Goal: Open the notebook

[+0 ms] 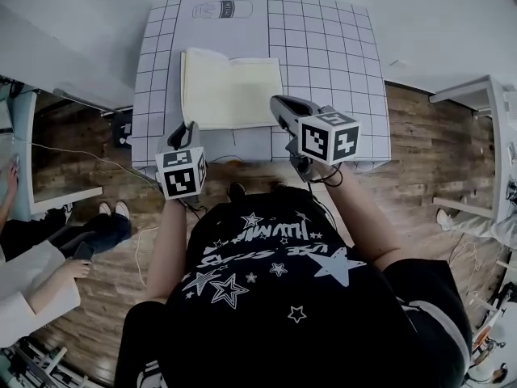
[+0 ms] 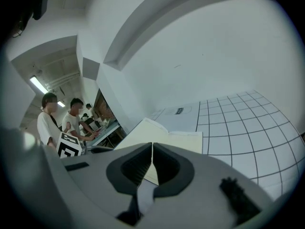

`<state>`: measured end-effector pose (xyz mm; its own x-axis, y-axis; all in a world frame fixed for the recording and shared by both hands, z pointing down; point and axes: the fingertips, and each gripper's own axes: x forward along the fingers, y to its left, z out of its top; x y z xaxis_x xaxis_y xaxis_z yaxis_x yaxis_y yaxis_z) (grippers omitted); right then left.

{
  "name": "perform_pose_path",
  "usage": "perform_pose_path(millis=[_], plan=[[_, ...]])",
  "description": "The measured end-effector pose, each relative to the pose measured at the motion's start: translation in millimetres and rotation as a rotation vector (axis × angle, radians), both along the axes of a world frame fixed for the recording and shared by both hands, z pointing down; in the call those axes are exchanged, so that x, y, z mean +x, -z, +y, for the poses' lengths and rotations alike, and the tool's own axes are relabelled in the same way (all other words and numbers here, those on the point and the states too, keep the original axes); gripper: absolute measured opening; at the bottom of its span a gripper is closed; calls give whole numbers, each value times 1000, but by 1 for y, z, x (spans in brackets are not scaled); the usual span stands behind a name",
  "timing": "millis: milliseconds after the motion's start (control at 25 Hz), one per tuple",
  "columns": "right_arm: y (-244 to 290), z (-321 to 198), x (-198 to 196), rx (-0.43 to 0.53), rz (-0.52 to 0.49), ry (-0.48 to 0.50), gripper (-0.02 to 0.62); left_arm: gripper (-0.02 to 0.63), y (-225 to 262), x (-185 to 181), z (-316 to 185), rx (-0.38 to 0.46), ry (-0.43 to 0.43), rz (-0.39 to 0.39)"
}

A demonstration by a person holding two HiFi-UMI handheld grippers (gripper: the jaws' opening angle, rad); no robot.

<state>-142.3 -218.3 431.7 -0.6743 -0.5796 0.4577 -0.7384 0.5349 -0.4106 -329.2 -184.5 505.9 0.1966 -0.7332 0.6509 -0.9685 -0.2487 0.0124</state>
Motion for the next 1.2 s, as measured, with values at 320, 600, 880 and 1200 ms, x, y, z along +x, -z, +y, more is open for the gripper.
perform_pose_path(millis=[320,600,880,1200], plan=[[-6,15,-7,-19,65,-44,17,83,-21,-13,-2,-25,-40,64],[-7,17,-3,-25,85,-84,17,122,-31,-19,1,-21,-64,3],[-14,24,-17,-43,109,-57,17,143,-43,-33,5,-2,-66,-111],[-14,19,-19,-33,111,-21,17,127,-29,-44,8,34,-11,-106]])
